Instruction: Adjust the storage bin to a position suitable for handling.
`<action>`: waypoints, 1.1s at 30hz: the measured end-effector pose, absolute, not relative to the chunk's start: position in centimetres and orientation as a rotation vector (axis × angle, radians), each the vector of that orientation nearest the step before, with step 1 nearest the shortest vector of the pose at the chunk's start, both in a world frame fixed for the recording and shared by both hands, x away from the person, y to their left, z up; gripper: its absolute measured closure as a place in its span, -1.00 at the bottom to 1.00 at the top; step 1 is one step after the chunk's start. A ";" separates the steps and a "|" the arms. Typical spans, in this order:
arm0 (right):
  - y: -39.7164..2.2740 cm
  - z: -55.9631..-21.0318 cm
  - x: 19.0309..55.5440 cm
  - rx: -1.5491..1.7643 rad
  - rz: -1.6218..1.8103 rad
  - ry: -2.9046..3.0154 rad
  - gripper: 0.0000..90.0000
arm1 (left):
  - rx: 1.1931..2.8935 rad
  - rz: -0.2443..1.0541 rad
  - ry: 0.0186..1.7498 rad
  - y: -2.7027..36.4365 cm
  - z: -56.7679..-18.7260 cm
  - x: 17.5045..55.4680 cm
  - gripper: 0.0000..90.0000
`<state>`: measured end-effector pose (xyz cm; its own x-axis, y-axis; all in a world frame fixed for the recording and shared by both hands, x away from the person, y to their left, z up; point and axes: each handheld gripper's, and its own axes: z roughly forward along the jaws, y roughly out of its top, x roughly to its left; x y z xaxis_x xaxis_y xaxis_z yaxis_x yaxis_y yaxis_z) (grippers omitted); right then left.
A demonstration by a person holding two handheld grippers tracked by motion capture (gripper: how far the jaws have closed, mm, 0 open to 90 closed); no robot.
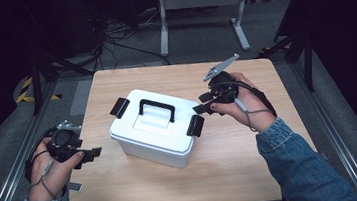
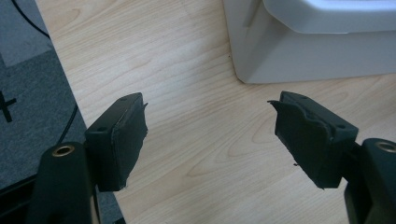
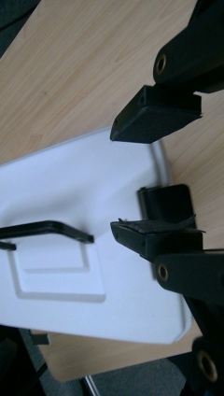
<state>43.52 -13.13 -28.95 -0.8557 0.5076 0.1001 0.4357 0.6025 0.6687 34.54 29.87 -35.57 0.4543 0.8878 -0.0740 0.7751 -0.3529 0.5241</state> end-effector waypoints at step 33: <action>-5.1 -31.3 45.9 0.636 1.095 2.925 0.88 | 2.194 0.303 1.354 29.7 -35.3 35.5 -0.38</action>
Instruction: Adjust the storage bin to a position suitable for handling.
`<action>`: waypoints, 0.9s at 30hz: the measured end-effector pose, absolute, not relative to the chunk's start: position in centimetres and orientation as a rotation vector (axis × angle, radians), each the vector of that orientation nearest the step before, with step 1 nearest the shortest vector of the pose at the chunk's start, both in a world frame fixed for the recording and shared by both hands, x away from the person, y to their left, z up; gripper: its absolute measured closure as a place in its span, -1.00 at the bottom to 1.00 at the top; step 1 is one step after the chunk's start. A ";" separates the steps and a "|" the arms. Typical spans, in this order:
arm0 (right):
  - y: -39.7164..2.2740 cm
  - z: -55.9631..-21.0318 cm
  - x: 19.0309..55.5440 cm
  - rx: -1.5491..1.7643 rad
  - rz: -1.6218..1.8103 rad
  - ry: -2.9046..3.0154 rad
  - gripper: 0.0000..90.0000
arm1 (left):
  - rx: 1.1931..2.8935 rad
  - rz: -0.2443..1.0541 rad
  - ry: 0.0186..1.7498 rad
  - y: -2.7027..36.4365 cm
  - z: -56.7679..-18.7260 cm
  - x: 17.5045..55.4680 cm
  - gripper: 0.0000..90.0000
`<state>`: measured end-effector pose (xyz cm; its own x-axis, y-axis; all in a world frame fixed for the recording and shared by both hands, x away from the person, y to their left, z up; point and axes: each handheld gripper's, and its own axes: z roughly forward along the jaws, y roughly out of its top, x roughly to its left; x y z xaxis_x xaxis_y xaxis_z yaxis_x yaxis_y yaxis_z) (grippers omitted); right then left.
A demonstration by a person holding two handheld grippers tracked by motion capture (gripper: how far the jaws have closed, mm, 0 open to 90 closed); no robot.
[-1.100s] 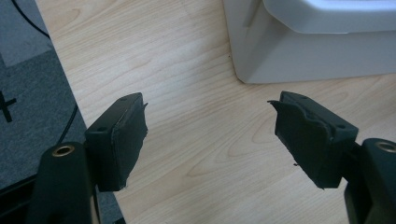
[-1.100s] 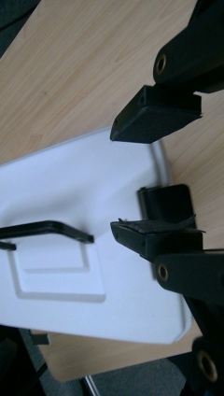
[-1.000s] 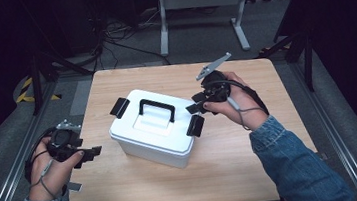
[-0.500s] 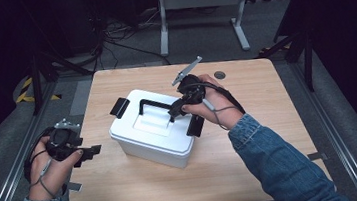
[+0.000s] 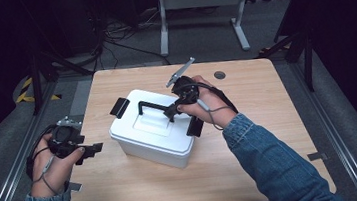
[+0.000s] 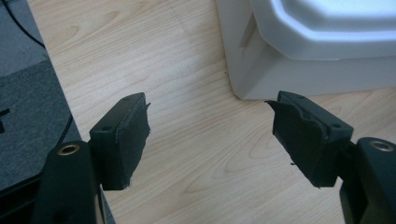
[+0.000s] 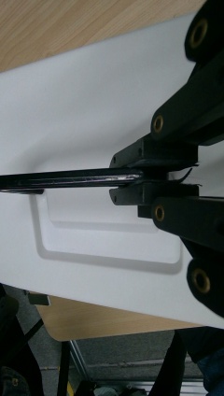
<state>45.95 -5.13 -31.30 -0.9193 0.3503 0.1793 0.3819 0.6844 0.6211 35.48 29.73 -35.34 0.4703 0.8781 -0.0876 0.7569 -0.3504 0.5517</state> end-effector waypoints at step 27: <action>-4.8 -30.1 44.9 -0.631 -1.135 -2.873 0.90 | 2.134 0.316 1.350 29.9 -34.5 37.9 -0.39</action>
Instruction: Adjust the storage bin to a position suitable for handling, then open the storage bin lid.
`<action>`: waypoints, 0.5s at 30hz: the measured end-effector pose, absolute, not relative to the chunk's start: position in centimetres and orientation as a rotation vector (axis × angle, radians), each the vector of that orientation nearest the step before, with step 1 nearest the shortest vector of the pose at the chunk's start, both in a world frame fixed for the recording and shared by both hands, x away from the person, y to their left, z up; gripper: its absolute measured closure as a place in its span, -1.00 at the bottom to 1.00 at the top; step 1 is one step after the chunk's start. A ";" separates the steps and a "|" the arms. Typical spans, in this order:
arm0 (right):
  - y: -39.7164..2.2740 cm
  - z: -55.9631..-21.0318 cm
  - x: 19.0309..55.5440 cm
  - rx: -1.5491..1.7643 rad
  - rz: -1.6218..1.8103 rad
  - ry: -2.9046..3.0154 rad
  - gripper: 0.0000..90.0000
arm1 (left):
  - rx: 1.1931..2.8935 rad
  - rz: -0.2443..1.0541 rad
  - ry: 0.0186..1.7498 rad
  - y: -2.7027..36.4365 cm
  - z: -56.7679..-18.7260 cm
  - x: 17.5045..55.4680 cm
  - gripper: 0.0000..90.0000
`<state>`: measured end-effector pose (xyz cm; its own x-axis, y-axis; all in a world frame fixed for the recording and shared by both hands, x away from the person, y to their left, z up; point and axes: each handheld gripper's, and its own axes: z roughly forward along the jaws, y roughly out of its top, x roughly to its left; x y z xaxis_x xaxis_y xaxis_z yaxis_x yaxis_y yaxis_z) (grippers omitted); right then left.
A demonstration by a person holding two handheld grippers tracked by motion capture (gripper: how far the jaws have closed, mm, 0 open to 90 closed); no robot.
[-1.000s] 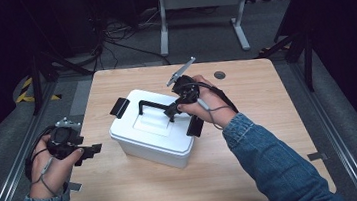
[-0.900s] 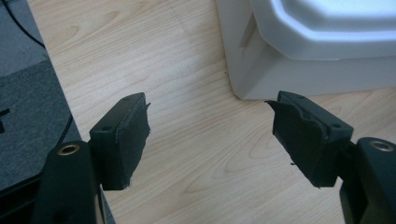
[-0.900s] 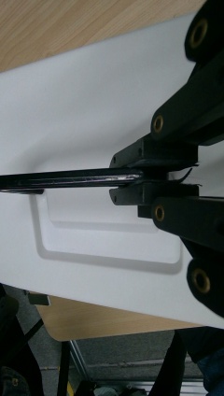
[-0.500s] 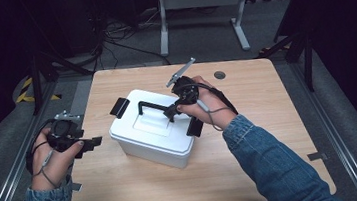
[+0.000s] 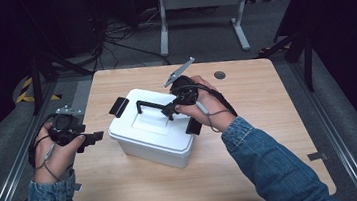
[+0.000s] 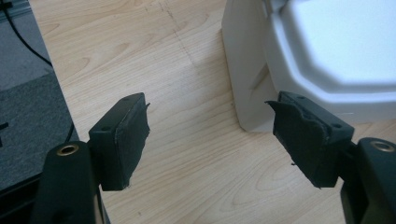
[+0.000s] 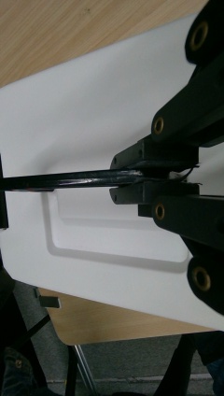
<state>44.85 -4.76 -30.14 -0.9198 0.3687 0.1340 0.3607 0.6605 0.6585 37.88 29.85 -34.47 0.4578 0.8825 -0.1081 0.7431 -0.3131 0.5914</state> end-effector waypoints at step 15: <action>-6.3 -26.9 43.8 0.571 1.246 2.764 0.90 | 2.135 0.320 1.352 29.9 -34.5 37.8 -0.39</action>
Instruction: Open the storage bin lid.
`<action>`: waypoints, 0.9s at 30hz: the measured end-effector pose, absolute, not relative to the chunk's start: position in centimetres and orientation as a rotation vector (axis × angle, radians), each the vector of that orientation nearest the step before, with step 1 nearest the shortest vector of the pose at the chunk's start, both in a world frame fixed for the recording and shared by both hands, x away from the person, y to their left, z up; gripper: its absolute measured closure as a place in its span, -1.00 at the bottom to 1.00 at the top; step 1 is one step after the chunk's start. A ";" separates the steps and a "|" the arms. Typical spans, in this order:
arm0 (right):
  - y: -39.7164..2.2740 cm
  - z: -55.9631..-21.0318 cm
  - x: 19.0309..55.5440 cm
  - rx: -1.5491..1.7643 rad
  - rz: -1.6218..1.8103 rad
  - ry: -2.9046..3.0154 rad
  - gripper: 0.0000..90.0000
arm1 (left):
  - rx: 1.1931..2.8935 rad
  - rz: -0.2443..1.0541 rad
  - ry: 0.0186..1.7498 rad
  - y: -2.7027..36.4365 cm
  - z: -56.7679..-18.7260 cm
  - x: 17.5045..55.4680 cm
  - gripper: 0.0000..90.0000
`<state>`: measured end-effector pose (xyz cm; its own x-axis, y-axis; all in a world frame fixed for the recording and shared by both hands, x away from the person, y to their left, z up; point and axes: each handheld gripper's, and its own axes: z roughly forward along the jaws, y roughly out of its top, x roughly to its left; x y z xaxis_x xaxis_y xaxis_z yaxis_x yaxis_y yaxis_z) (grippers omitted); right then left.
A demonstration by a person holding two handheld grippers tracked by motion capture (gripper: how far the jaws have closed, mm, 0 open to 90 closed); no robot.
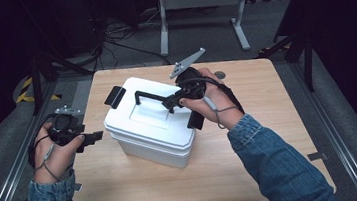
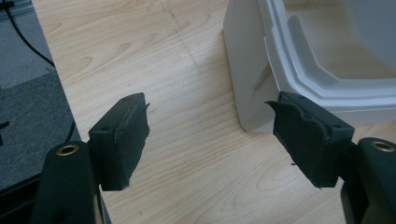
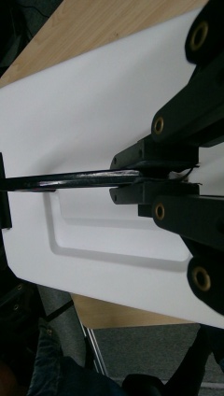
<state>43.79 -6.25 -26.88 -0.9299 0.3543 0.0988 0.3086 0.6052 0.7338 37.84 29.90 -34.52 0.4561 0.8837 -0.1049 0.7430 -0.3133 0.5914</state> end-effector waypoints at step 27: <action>-13.9 -23.7 43.7 0.663 1.237 2.629 0.90 | 2.155 0.305 1.346 29.6 -34.7 37.9 -0.40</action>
